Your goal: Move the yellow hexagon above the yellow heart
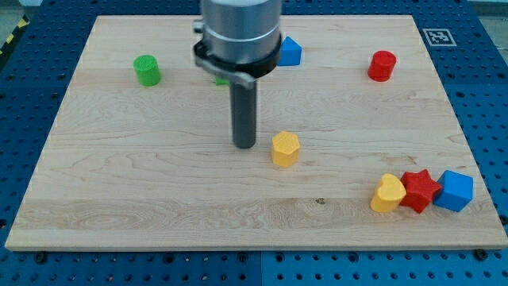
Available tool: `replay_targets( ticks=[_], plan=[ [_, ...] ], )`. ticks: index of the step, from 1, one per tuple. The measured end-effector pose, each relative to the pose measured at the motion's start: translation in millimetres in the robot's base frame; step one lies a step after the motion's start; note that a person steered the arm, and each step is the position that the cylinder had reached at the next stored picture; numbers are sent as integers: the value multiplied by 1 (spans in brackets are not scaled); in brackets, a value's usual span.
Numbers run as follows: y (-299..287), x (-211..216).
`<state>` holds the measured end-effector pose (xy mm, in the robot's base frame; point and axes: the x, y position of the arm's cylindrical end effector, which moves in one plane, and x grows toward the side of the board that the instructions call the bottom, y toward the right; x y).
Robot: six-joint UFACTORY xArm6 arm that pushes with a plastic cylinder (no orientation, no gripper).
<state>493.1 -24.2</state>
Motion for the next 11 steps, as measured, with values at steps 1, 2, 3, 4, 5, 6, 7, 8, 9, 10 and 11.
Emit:
replay_targets(
  ticks=[1, 2, 3, 4, 5, 6, 7, 8, 9, 10, 11],
  plan=[
    [38, 23],
    [117, 19],
    [137, 12],
    [82, 12],
    [53, -10],
    [97, -48],
    [188, -41],
    [210, -41],
    [157, -47],
    [97, -43],
    [123, -12]
  ],
)
